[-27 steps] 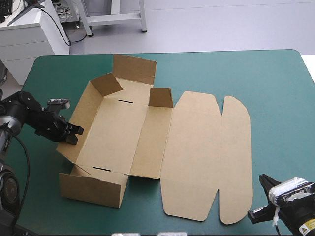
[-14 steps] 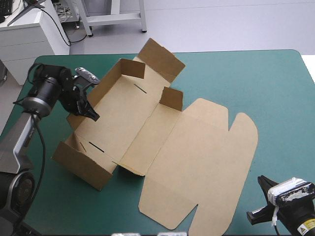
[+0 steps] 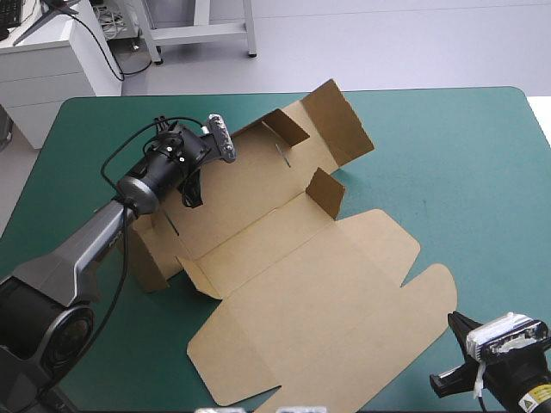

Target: Fold the box

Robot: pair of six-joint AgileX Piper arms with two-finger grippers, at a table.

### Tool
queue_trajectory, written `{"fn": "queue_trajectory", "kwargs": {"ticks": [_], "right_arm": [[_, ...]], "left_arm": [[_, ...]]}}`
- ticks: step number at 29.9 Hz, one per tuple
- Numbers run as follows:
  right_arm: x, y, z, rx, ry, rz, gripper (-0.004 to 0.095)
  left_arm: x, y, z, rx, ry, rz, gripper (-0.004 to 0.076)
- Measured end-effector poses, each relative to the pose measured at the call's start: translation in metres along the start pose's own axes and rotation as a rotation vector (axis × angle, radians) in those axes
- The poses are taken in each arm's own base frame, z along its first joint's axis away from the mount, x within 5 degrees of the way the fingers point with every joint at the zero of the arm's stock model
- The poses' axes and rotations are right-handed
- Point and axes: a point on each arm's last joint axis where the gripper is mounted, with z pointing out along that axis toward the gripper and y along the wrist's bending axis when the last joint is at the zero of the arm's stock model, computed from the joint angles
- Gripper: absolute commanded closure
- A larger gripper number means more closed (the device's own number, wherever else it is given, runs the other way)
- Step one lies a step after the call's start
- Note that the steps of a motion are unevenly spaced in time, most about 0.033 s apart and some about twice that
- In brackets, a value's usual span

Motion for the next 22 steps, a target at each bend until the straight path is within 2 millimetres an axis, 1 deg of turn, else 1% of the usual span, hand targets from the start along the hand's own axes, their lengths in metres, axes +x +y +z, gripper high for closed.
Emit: {"fn": "queue_trajectory", "kwargs": {"ticks": [4,7,9,13,17,22], "right_arm": [[0.0,0.0,0.0,-0.003,-0.001,0.003,0.0927],[0.0,0.0,0.0,-0.005,-0.002,0.008,0.0925],[0.0,0.001,0.0,-0.006,-0.002,0.01,0.0925],[0.0,0.001,0.0,-0.01,-0.004,0.016,0.0927],[0.0,0.001,0.0,-0.01,-0.004,0.016,0.0927],[0.0,0.001,0.0,-0.01,-0.004,0.016,0.0926]], "left_arm": [[-0.014,-0.005,-0.009,-0.06,-0.041,0.057,0.0733],[-0.027,-0.013,-0.018,-0.106,-0.073,0.101,0.0733],[-0.036,-0.022,-0.027,-0.14,-0.111,0.136,0.0733],[-0.047,-0.043,-0.042,-0.203,-0.182,0.196,0.0732],[-0.046,-0.062,-0.052,-0.262,-0.246,0.221,0.0732],[-0.04,-0.081,-0.059,-0.346,-0.308,0.274,0.0732]]}}
